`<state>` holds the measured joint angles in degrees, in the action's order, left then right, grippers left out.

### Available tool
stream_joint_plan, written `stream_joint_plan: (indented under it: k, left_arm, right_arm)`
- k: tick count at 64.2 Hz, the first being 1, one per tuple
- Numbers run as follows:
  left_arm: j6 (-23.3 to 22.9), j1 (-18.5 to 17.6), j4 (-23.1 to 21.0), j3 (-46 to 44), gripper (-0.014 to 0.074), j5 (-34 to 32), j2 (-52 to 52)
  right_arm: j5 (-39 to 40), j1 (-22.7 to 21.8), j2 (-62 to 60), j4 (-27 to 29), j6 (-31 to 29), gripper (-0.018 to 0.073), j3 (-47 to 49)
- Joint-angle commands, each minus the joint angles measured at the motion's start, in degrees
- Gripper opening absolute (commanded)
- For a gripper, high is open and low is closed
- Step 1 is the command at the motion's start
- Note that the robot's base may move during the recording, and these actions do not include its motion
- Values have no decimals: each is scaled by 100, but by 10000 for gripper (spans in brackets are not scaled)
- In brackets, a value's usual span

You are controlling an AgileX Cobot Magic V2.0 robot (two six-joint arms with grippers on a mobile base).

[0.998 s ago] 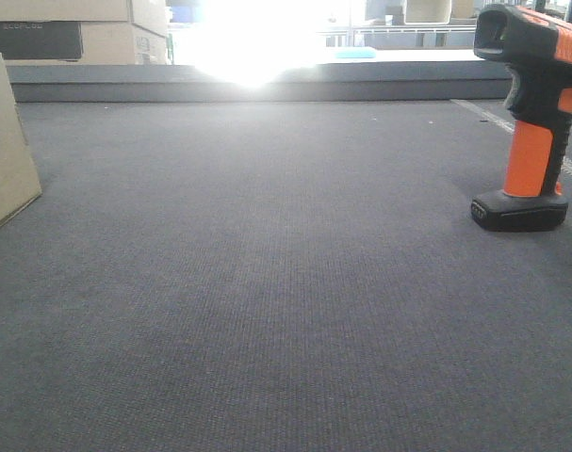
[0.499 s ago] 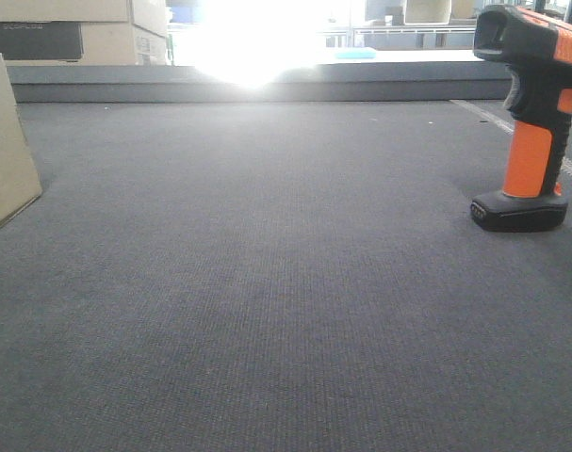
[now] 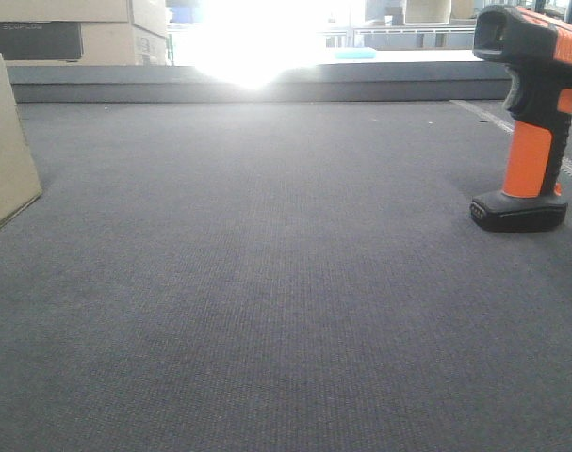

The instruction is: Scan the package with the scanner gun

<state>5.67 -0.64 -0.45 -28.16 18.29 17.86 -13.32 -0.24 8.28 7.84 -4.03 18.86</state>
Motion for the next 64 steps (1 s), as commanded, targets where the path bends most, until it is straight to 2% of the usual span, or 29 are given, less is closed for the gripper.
stream_joint_plan:
  k: [1, 43, 54, 64]
  left_arm:
    - [-34, -38, -58, 6, -111, -114, -27]
    - [-34, -25, -23, 62, -111, -97, -105]
    - [-34, -25, 8, 783, -111, -449, -688]
    - [-34, 78, -41, 1742, -111, -1107, -1332]
  right_arm:
    - [50, -36, -25, -46, 2, -154, -19]
    - [50, -36, -25, -46, 2, -154, -19]
    - [50, -36, -25, -46, 2, -154, -19]
    - [50, -36, -25, -46, 2, -154, -19]
